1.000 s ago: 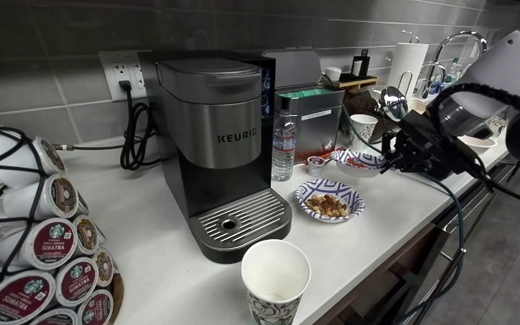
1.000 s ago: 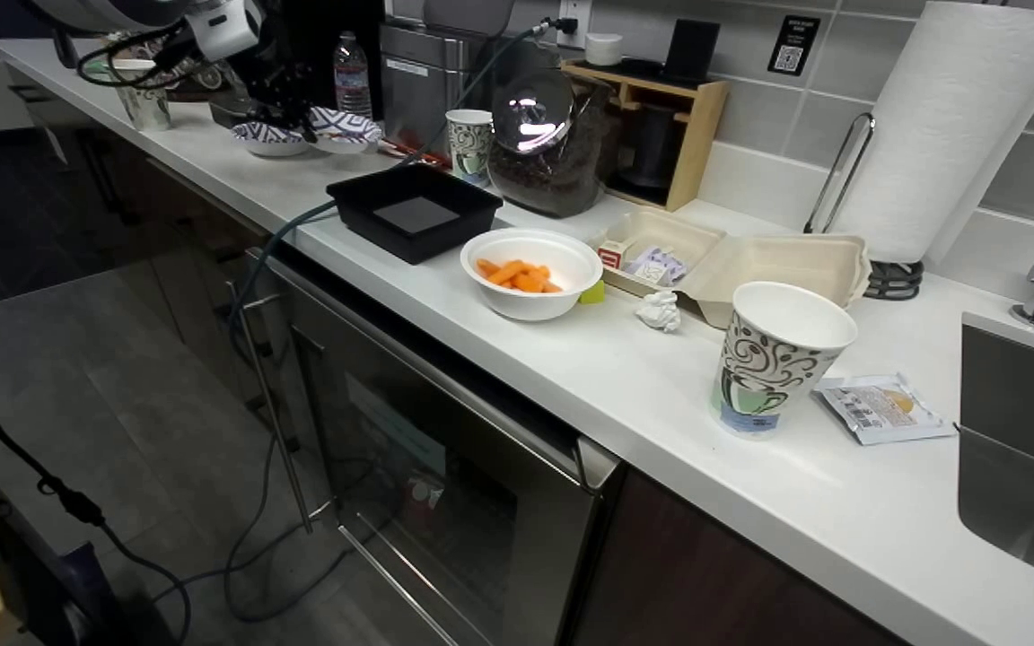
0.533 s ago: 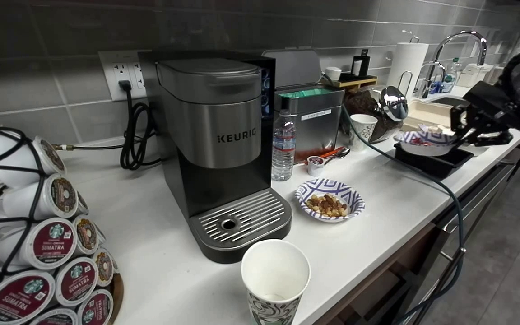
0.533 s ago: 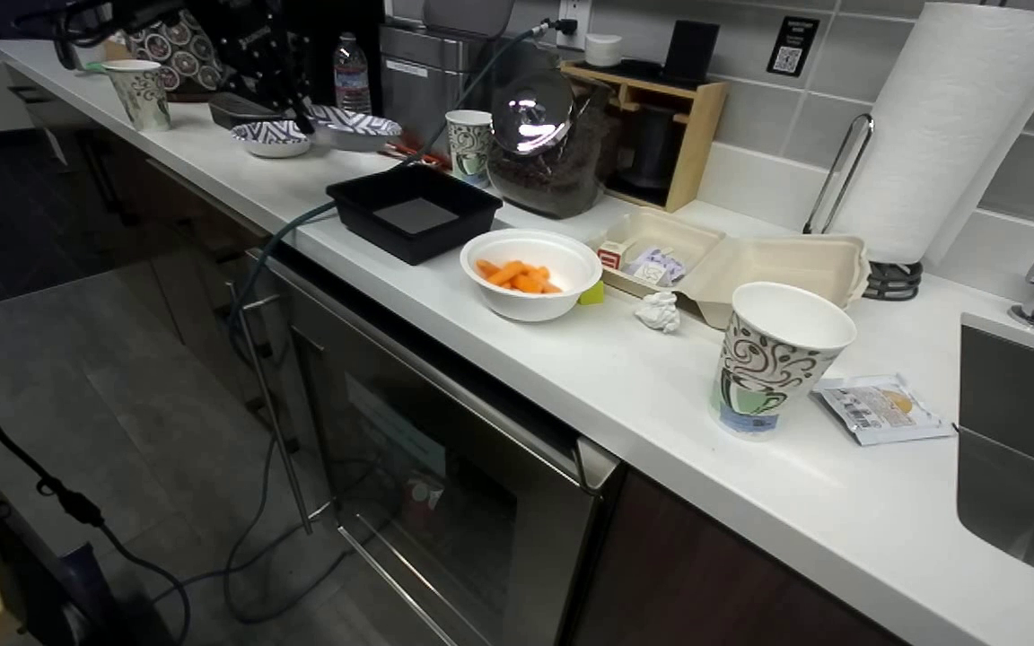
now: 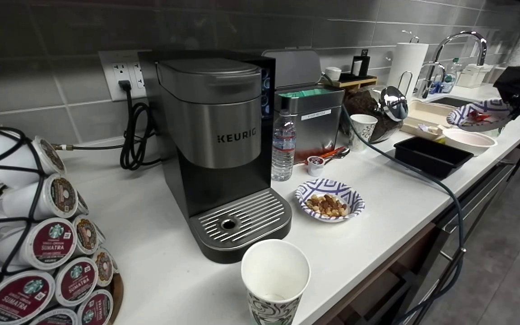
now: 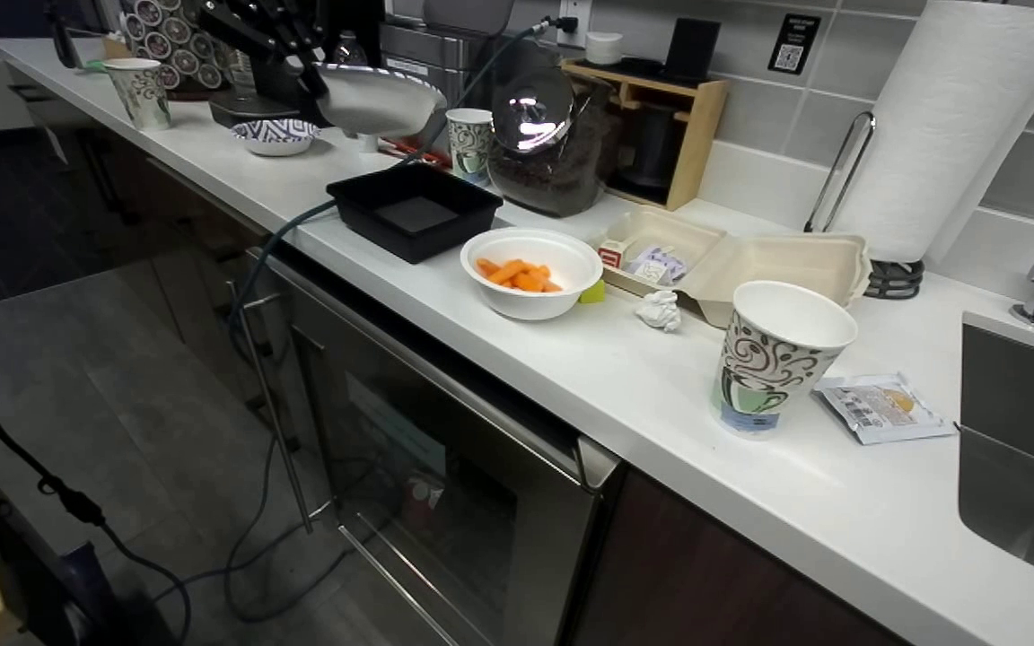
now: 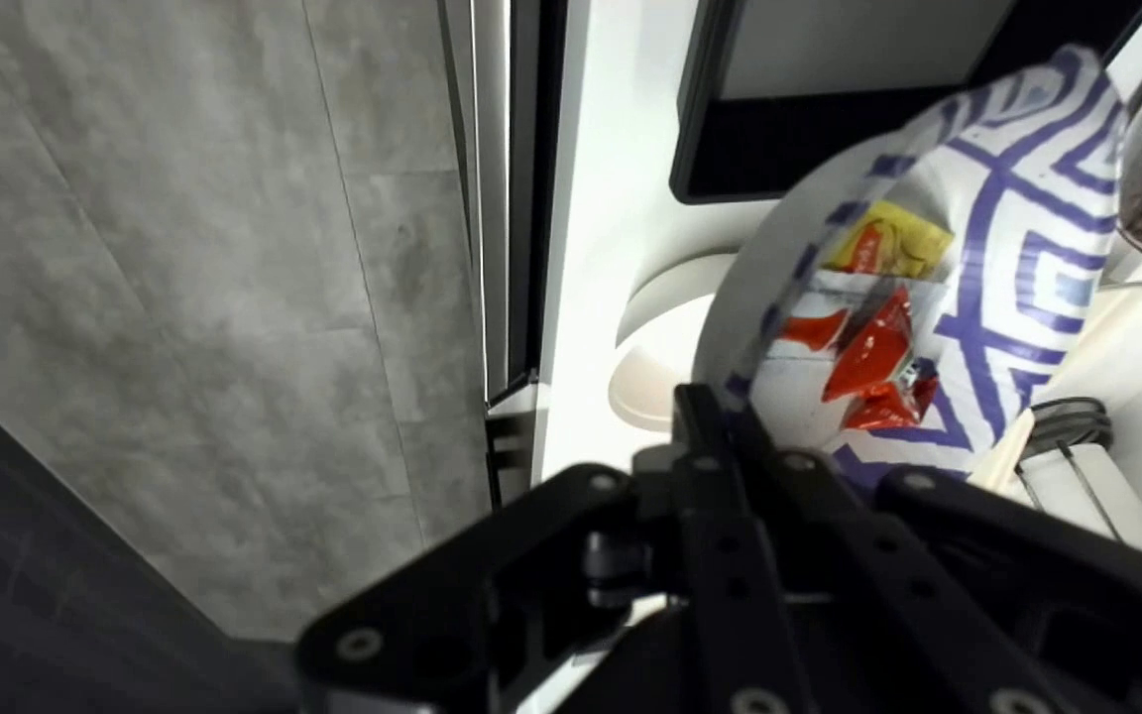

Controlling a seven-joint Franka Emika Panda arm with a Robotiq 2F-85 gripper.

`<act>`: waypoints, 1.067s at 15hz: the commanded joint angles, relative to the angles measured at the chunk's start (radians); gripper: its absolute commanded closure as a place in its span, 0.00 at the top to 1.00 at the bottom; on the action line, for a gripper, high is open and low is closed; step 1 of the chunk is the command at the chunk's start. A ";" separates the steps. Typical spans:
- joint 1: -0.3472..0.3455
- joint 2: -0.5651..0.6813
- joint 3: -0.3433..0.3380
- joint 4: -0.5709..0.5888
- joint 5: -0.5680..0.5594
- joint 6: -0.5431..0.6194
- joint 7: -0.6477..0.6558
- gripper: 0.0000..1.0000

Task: Transfer the contents of the white plate to the black pan

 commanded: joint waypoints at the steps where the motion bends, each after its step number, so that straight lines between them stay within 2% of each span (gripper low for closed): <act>1: 0.089 0.081 0.025 0.071 -0.181 -0.118 0.124 0.01; 4: 0.183 0.165 0.005 0.121 -0.290 -0.236 0.155 0.01; 7: 0.253 0.258 -0.042 0.168 -0.299 -0.332 0.153 0.01; 11: 0.314 0.377 -0.090 0.250 -0.328 -0.439 0.194 0.01; 14: 0.365 0.417 -0.102 0.304 -0.444 -0.518 0.249 0.01; 16: 0.402 0.421 -0.097 0.324 -0.531 -0.594 0.232 0.01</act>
